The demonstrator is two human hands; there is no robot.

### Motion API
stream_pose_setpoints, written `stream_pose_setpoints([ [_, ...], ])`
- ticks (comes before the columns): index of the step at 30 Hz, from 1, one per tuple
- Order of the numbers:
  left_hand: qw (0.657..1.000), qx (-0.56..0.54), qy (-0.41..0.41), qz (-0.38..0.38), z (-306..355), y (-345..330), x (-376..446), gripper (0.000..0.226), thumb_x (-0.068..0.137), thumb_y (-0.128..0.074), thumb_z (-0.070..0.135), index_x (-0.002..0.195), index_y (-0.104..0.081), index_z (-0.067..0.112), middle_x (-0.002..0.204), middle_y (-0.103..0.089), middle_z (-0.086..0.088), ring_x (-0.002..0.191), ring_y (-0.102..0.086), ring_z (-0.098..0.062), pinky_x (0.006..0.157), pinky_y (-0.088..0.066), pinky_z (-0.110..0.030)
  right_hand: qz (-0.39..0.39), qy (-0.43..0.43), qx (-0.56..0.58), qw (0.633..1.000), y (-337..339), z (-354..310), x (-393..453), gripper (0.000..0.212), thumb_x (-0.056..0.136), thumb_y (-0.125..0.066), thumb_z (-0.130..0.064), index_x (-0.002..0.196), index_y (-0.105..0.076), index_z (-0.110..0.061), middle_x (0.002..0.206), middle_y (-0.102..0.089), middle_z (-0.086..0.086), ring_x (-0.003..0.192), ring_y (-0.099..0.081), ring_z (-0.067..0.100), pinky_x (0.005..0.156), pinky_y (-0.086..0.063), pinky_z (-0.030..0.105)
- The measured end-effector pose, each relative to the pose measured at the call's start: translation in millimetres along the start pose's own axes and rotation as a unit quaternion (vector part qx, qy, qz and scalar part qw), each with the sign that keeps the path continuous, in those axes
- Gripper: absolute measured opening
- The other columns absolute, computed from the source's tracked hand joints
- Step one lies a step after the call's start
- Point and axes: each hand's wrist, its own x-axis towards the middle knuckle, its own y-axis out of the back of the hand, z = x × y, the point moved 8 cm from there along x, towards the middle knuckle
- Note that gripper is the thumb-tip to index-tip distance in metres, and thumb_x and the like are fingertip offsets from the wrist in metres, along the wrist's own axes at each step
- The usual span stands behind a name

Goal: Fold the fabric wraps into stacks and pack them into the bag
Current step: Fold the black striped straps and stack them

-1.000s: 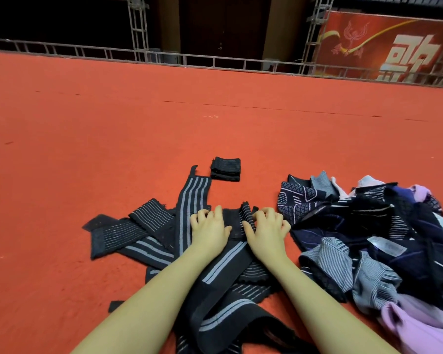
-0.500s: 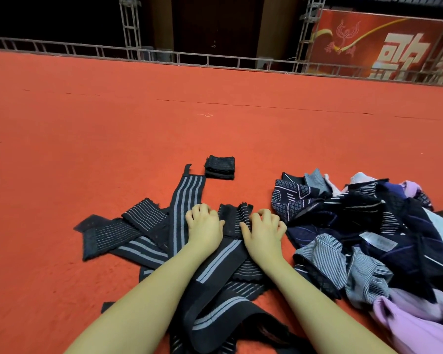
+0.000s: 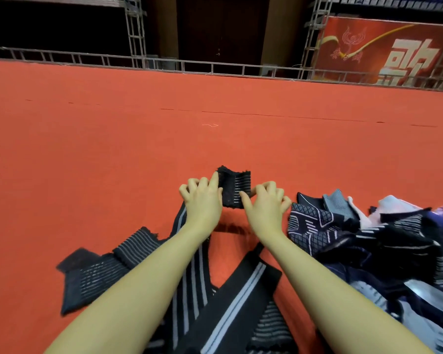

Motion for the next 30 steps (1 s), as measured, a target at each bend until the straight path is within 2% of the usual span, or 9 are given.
stream_pose_setpoints([
  [4,0.999,0.032,0.002,-0.031,-6,-35,54,0.043,0.102,-0.035,0.03,0.144,-0.035,0.021,0.123,-0.056,-0.002,0.117,-0.037,-0.027,0.093,-0.021,-0.038,-0.013,0.004,0.0,1.0,-38,3,51,0.032,0.092,-0.053,-0.044,0.093,-0.062,-0.013,0.111,-0.048,0.003,0.109,-0.038,0.025,0.094,-0.014,0.038],
  [9,0.996,0.036,0.027,-0.079,-22,-86,101,0.028,0.101,-0.038,0.028,0.122,-0.055,0.021,0.112,-0.058,-0.003,0.112,-0.037,-0.027,0.09,-0.025,-0.038,-0.054,-0.006,0.01,0.998,-90,16,97,0.03,0.092,-0.052,-0.043,0.092,-0.062,-0.014,0.113,-0.047,0.002,0.112,-0.037,0.025,0.096,-0.017,0.038],
  [13,0.993,0.037,0.037,-0.11,-37,-122,111,0.03,0.099,-0.043,0.03,0.126,-0.056,0.023,0.124,-0.05,-0.005,0.117,-0.035,-0.029,0.096,-0.025,-0.039,-0.102,-0.005,-0.033,0.994,-128,32,105,0.027,0.092,-0.053,-0.037,0.11,-0.058,-0.017,0.12,-0.048,0.004,0.114,-0.039,0.027,0.094,-0.024,0.04],
  [15,0.994,0.028,0.037,-0.1,-44,-129,110,0.038,0.098,-0.045,0.031,0.136,-0.047,0.027,0.138,-0.04,-0.006,0.125,-0.033,-0.028,0.1,-0.022,-0.04,-0.071,0.031,-0.024,0.997,-130,32,101,0.032,0.092,-0.054,-0.035,0.122,-0.055,-0.023,0.126,-0.048,0.001,0.116,-0.04,0.026,0.092,-0.023,0.039],
  [17,0.998,0.002,-0.002,-0.057,-43,-127,109,0.033,0.098,-0.047,0.029,0.13,-0.054,0.026,0.142,-0.04,-0.002,0.129,-0.032,-0.025,0.1,-0.016,-0.039,-0.055,0.094,-0.025,0.994,-131,24,96,0.029,0.094,-0.051,-0.03,0.122,-0.059,-0.03,0.131,-0.051,-0.003,0.118,-0.041,0.024,0.091,-0.02,0.038],
  [19,0.998,-0.001,-0.051,-0.041,-39,-125,105,0.03,0.099,-0.044,0.03,0.122,-0.062,0.024,0.139,-0.049,0.003,0.13,-0.035,-0.02,0.1,-0.013,-0.038,-0.091,0.101,-0.029,0.99,-135,20,92,0.03,0.097,-0.044,-0.031,0.123,-0.059,-0.035,0.137,-0.048,-0.009,0.125,-0.037,0.017,0.096,-0.016,0.039],
  [25,0.982,0.012,-0.062,-0.18,-38,-126,83,0.051,0.101,-0.028,0.038,0.149,-0.027,0.025,0.159,-0.015,0.002,0.145,-0.012,-0.018,0.114,-0.007,-0.041,-0.211,0.053,-0.103,0.971,-140,26,73,0.05,0.098,-0.027,-0.054,0.146,-0.028,-0.039,0.158,-0.015,-0.003,0.139,-0.018,0.025,0.109,-0.011,0.046],
  [27,0.98,0.016,-0.071,-0.187,-35,-110,72,0.052,0.101,-0.029,0.038,0.151,-0.023,0.024,0.16,-0.012,0.001,0.146,-0.01,-0.019,0.114,-0.006,-0.041,-0.215,0.032,-0.087,0.972,-128,25,64,0.052,0.099,-0.03,-0.049,0.149,-0.021,-0.037,0.158,-0.012,0.001,0.138,-0.019,0.028,0.108,-0.013,0.044],
  [30,0.979,0.011,-0.08,-0.187,-27,-81,47,0.051,0.1,-0.032,0.036,0.149,-0.026,0.023,0.159,-0.015,0.0,0.145,-0.011,-0.019,0.113,-0.007,-0.04,-0.191,0.038,-0.067,0.979,-99,17,43,0.053,0.097,-0.04,-0.043,0.147,-0.027,-0.031,0.153,-0.02,0.004,0.134,-0.024,0.028,0.106,-0.017,0.041],
])
